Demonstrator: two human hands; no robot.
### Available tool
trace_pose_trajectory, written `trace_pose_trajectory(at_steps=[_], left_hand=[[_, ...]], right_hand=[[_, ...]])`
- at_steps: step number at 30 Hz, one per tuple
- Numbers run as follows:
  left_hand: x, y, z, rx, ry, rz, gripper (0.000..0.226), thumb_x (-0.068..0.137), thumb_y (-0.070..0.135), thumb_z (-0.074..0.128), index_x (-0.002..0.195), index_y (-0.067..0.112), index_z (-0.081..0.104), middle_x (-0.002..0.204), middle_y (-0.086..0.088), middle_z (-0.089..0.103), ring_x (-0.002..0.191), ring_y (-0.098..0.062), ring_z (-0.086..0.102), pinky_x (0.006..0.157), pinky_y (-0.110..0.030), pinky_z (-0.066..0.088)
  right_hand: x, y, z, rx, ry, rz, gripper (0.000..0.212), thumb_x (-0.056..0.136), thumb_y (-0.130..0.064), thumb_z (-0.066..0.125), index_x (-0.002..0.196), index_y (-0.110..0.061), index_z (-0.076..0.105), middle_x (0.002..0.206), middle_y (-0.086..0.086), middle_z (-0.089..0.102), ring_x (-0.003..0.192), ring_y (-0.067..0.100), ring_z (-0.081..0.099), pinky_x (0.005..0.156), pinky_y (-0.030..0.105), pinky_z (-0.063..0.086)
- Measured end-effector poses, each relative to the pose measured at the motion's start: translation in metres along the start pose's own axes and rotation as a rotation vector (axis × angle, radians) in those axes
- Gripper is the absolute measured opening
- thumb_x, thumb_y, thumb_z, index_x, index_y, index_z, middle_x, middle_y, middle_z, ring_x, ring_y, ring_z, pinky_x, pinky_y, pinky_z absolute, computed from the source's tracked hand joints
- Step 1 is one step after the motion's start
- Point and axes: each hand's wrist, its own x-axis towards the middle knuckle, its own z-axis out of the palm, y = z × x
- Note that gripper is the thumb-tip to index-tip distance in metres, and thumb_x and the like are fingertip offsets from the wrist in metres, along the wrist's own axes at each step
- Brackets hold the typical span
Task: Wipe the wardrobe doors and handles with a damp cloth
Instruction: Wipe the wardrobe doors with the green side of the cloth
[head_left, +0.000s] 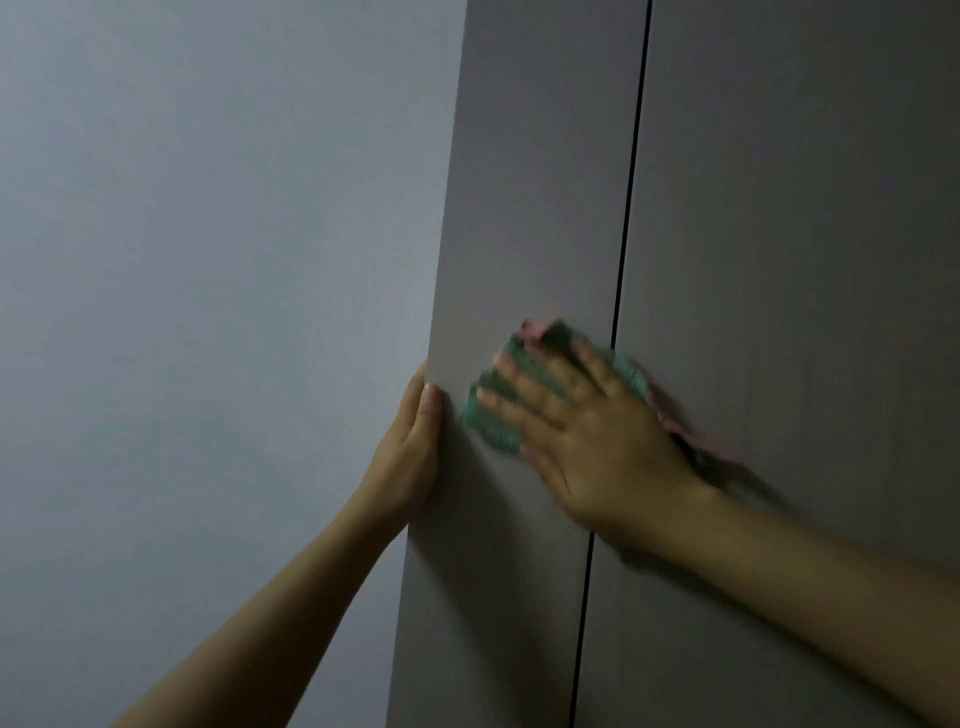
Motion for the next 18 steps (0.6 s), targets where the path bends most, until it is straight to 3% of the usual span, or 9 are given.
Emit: trace_pose_trajectory(at_steps=[4, 8, 11, 13, 16, 18], left_hand=[[-0.003, 0.0, 0.001, 0.03, 0.014, -0.033, 0.044, 0.104, 0.033, 0.023, 0.147, 0.027, 0.031, 0.143, 0.007, 0.042, 0.127, -0.009, 0.041, 0.104, -0.022, 0.029], [-0.004, 0.005, 0.007, 0.125, 0.132, 0.001, 0.046, 0.104, 0.033, 0.026, 0.15, 0.027, 0.026, 0.148, 0.005, 0.039, 0.134, -0.014, 0.037, 0.101, -0.019, 0.024], [0.002, 0.015, 0.017, 0.175, 0.228, 0.007, 0.057, 0.102, 0.036, 0.035, 0.154, 0.026, 0.012, 0.153, -0.002, 0.029, 0.139, -0.019, 0.029, 0.102, -0.024, 0.021], [0.005, 0.022, 0.028, 0.282, 0.301, 0.074, 0.062, 0.1, 0.039, 0.039, 0.153, 0.027, 0.009, 0.152, -0.005, 0.022, 0.139, -0.02, 0.024, 0.105, -0.027, 0.02], [0.005, 0.026, 0.041, 0.4, 0.358, 0.207, 0.066, 0.092, 0.044, 0.036, 0.152, 0.03, 0.012, 0.153, -0.004, 0.015, 0.14, -0.02, 0.015, 0.114, -0.037, 0.015], [0.004, 0.02, 0.045, 0.417, 0.383, 0.231, 0.065, 0.091, 0.043, 0.036, 0.152, 0.031, 0.017, 0.154, -0.005, 0.016, 0.141, -0.019, 0.015, 0.116, -0.041, 0.016]], right_hand=[[-0.033, 0.008, -0.007, 0.028, -0.043, -0.197, 0.047, 0.099, -0.034, 0.033, 0.143, -0.022, 0.042, 0.151, 0.002, 0.035, 0.141, 0.026, 0.03, 0.116, 0.046, 0.018], [0.003, 0.064, -0.021, -0.057, 0.046, 0.113, 0.05, 0.099, -0.035, 0.029, 0.147, -0.02, 0.035, 0.152, 0.005, 0.034, 0.142, 0.029, 0.027, 0.116, 0.048, 0.018], [0.013, 0.059, -0.023, -0.084, 0.108, 0.349, 0.053, 0.098, -0.036, 0.028, 0.147, -0.017, 0.033, 0.153, 0.007, 0.032, 0.142, 0.03, 0.026, 0.116, 0.047, 0.015], [-0.006, 0.034, -0.015, -0.057, 0.081, 0.272, 0.054, 0.097, -0.036, 0.028, 0.148, -0.017, 0.033, 0.154, 0.007, 0.03, 0.143, 0.029, 0.024, 0.116, 0.049, 0.016], [-0.032, 0.035, -0.02, -0.029, -0.031, 0.005, 0.052, 0.099, -0.036, 0.027, 0.148, -0.02, 0.033, 0.155, 0.005, 0.028, 0.144, 0.027, 0.023, 0.116, 0.048, 0.017], [-0.026, 0.068, -0.028, -0.045, -0.02, 0.02, 0.051, 0.098, -0.036, 0.027, 0.147, -0.022, 0.035, 0.153, 0.004, 0.03, 0.143, 0.026, 0.025, 0.116, 0.046, 0.017]])
